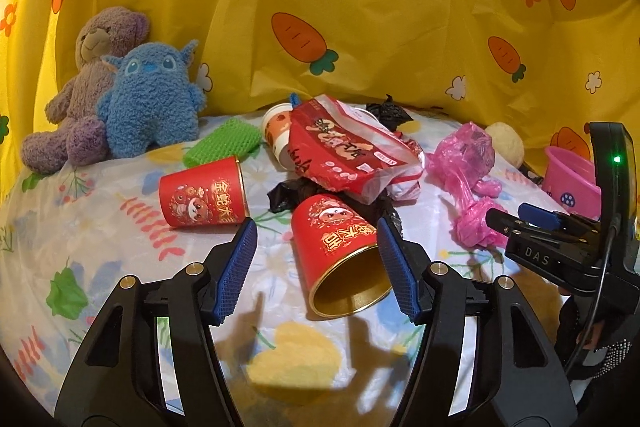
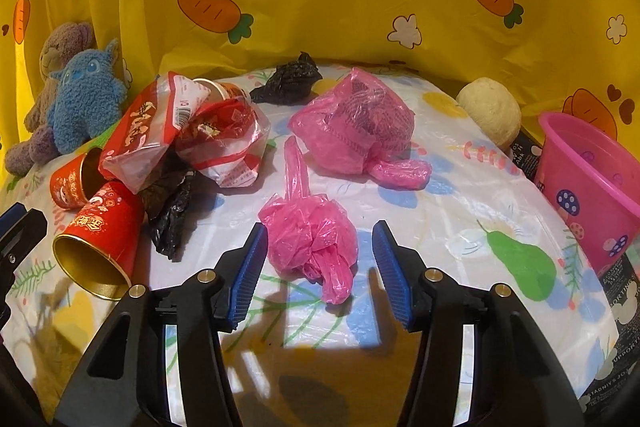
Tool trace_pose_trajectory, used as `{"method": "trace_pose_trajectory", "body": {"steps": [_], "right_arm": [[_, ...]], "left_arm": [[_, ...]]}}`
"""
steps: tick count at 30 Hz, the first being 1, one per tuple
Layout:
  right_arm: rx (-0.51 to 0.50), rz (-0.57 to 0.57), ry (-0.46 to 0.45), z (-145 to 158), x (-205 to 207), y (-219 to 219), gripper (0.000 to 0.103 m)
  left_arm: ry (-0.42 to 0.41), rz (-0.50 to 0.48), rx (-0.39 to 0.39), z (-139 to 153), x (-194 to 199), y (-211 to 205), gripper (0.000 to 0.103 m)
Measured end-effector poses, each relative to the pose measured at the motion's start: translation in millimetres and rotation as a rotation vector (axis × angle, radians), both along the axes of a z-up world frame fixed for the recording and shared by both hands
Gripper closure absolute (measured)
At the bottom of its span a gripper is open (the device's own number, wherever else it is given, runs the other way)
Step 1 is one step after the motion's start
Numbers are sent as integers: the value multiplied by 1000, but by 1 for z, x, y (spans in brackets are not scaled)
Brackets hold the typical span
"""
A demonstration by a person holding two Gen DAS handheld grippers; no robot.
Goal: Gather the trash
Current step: 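Grasp the crumpled pink plastic bag with the right tool while the left tool grasps the red paper cup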
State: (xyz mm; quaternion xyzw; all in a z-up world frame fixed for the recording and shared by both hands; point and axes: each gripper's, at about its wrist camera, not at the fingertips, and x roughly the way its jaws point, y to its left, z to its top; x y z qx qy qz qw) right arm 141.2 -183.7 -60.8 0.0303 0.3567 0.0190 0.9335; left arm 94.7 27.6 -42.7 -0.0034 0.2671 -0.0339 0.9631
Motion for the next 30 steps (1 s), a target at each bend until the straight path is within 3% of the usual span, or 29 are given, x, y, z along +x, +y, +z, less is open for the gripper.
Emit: {"method": "trace_pose_trajectory", "body": {"steps": [3, 8, 14, 21, 26, 30], "right_arm": [[7, 15, 30, -5, 8, 0, 54], [4, 28, 78, -14, 17, 1, 70], [28, 55, 95, -18, 18, 0, 87], [60, 77, 48, -11, 6, -2, 93], [75, 87, -5, 0, -12, -1, 93], [88, 102, -43, 10, -29, 2, 93]], "left_arm": [[21, -1, 7, -5, 5, 0, 50], [38, -31, -17, -7, 9, 0, 55], [49, -65, -22, -10, 4, -2, 55], [88, -61, 21, -19, 10, -4, 57], [135, -67, -4, -25, 22, -1, 84], [172, -45, -40, -30, 30, 6, 96]]}}
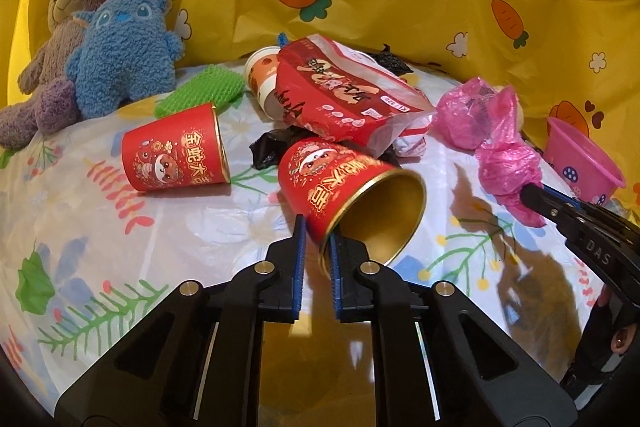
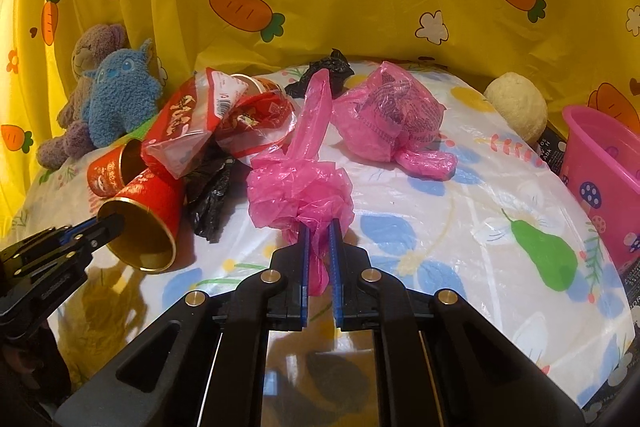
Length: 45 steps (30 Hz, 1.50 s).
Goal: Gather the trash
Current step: 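Grasp the crumpled pink plastic bag with the right tool while the left tool grasps the red paper cup, then carry both held items to the pink bucket and open both tools over it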
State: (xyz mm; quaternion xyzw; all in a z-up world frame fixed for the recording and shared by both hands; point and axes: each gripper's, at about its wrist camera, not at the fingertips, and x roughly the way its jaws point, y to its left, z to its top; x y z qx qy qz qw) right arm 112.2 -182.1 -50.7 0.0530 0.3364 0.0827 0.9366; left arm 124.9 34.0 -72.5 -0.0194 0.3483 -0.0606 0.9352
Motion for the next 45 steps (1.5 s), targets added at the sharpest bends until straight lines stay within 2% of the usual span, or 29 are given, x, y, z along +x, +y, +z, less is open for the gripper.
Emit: {"method": "trace_pose_trajectory", "body": {"steps": [1, 5, 9, 14, 22, 27, 32, 35, 40, 45], "right_arm": [[2, 2, -10, 2, -4, 0, 93], [13, -1, -48, 8, -20, -2, 93], [30, -10, -82, 16, -33, -9, 93], [27, -30, -123, 26, -50, -14, 93], [16, -103, -177, 38, -68, -35, 93], [-10, -220, -238, 59, -79, -72, 93], [-62, -418, -301, 79, -86, -136, 93], [-92, -524, -322, 84, -84, -171, 93], [-131, -631, -342, 87, -73, -211, 93], [-136, -667, -327, 83, -55, -239, 93]], "left_arm": [[-1, 6, -6, 0, 0, 2, 101], [-45, 27, -4, 5, -8, 5, 101], [-79, 28, -63, 16, -24, 10, 101], [-125, -30, -156, 35, -49, 5, 101], [-222, -110, -168, 71, -66, -35, 101], [-261, -215, -185, 102, -59, -82, 101], [-306, -371, -205, 135, -42, -153, 101], [-326, -427, -214, 146, -24, -198, 101], [-283, -532, -282, 144, 13, -264, 101], [-236, -596, -280, 123, 46, -317, 101]]}}
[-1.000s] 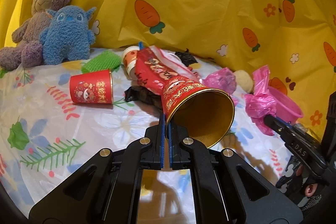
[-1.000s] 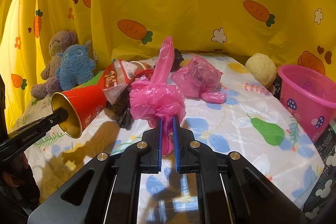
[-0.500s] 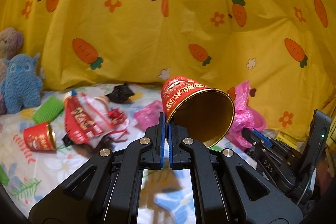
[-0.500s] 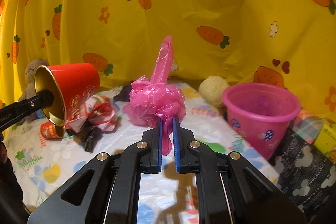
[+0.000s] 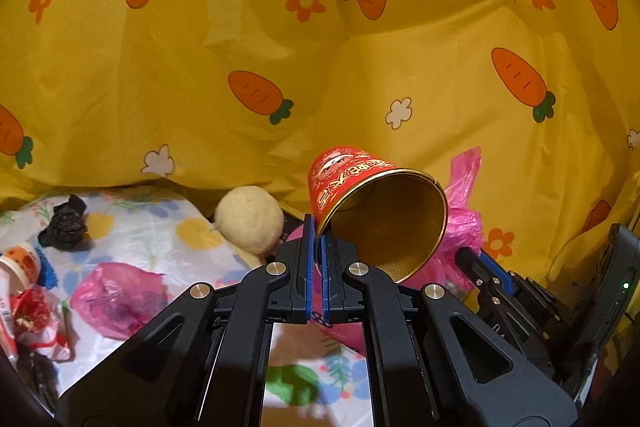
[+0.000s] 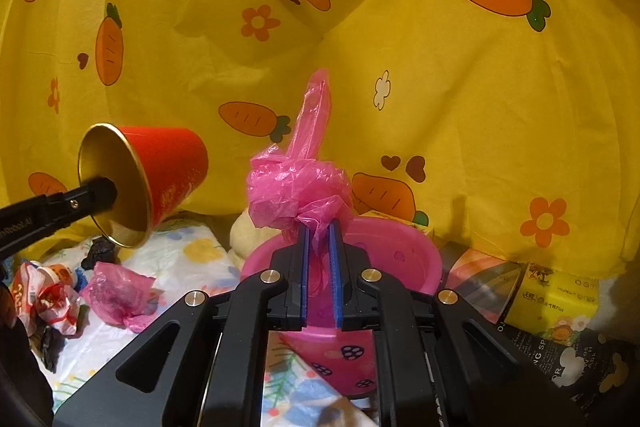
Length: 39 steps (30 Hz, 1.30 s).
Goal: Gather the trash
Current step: 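Carry both held items to the pink bucket and open both tools over it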
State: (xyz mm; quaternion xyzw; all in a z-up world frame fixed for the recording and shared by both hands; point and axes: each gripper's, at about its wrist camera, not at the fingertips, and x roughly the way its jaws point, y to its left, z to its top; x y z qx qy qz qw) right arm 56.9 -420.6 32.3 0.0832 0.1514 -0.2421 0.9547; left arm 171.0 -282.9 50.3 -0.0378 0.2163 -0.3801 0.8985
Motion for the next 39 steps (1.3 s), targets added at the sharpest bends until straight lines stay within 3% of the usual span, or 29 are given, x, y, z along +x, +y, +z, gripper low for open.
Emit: {"method": "trace_pose_trajectory", "body": {"steps": [8, 20, 24, 25, 27, 29, 30, 32, 35, 39], "right_arm": [[13, -24, 44, -17, 22, -21, 92], [20, -23, 60, -32, 38, -36, 91], [24, -29, 58, -34, 40, -39, 75], [27, -32, 57, -35, 39, -40, 71], [25, -35, 57, -35, 40, -42, 65], [17, -45, 57, -34, 38, -42, 62], [13, -49, 52, -32, 36, -42, 61], [15, -57, 33, -29, 31, -42, 52], [19, -68, -2, -24, 23, -38, 37], [21, -70, -32, -19, 11, -28, 24]], "left_arm": [[59, -81, 10, -26, 31, -48, 101], [147, -125, -2, -50, 57, -76, 101], [180, -161, -8, -57, 63, -82, 100], [187, -171, -10, -59, 64, -83, 96], [181, -153, -2, -61, 65, -82, 80], [176, -135, -18, -60, 65, -75, 56], [171, -117, -31, -59, 65, -70, 51], [152, -73, -50, -55, 63, -58, 28], [130, -12, -66, -48, 61, -37, 18], [98, 72, -61, -38, 51, -4, 14]]}}
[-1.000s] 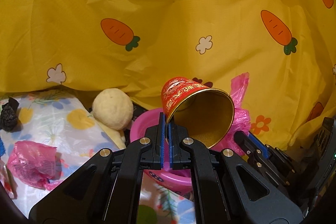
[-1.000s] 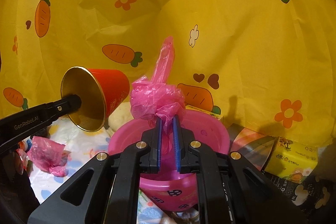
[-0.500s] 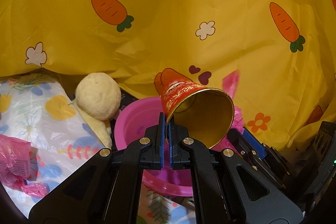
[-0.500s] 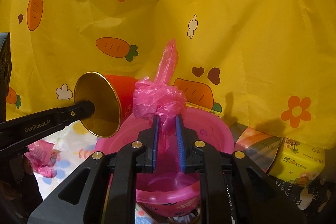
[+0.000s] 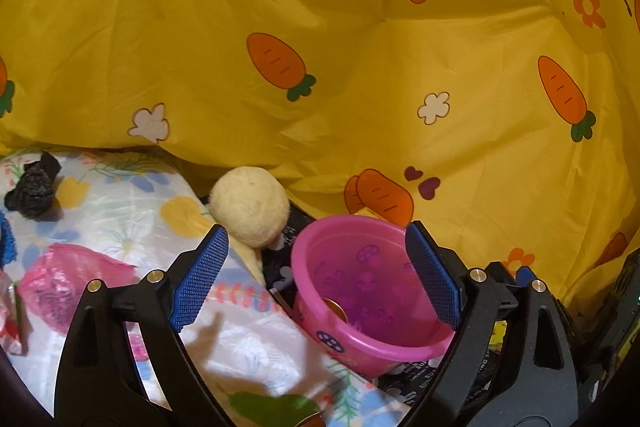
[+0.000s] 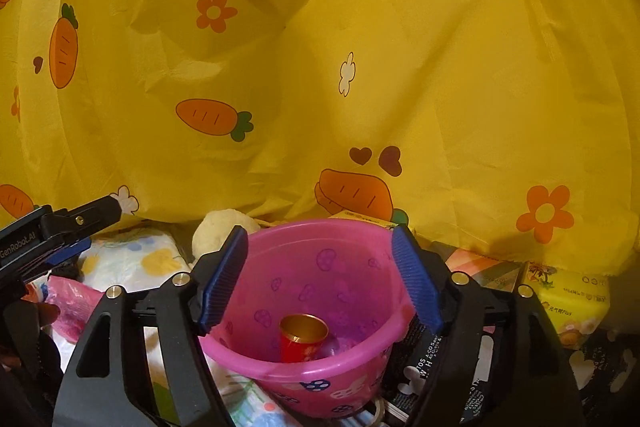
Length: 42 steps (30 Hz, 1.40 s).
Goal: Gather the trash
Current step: 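Carry both held items to the pink bucket and open both tools over it, then move the right tool to the red snack bag while the left tool approaches another red cup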
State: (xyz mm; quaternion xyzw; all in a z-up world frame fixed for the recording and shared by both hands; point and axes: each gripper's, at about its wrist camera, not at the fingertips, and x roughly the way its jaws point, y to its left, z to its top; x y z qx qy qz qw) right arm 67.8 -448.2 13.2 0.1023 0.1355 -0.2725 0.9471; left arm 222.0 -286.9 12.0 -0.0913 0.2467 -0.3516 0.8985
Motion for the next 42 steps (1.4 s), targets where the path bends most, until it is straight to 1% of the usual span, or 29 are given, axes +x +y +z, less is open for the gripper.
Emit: {"method": "trace_pose_trajectory", "body": {"steps": [1, 2, 6, 10, 13, 16, 22, 25, 28, 31, 34, 35, 37, 42], "right_arm": [[0, 3, -12, 1, -4, 4, 19], [0, 9, -23, 3, -7, 8, 16], [3, 29, -48, 6, -18, 26, 15], [34, 69, -75, 7, -26, 46, 13], [46, 129, -84, 3, -28, 69, 7], [55, 211, -59, -3, -23, 98, 7], [71, 358, -16, -14, -10, 159, 7], [56, 440, 28, -20, -1, 193, 7], [34, 521, 68, -26, 7, 227, 7], [29, 615, 112, -28, 19, 259, 11], [58, 709, 150, -32, 34, 280, 14], [75, 733, 169, -32, 41, 286, 22], [100, 758, 205, -34, 55, 295, 31], [154, 798, 248, -37, 84, 314, 43]], "left_arm": [[-10, 24, 5, 2, -4, 10, 13], [-19, 54, 9, 4, -8, 20, 12], [-47, 174, 42, 10, -27, 64, 11], [-71, 276, 86, 11, -49, 108, 11], [-79, 365, 117, 12, -64, 143, 11], [-78, 449, 139, 11, -78, 178, 11], [-107, 633, 218, -1, -100, 238, 11], [-86, 706, 225, -9, -104, 272, 11], [-63, 801, 228, -15, -107, 306, 11], [-36, 870, 219, -20, -107, 337, 11], [-7, 900, 202, -25, -103, 358, 11], [1, 905, 196, -26, -102, 363, 11], [6, 917, 204, -29, -99, 369, 11], [22, 931, 215, -37, -92, 378, 11]]}}
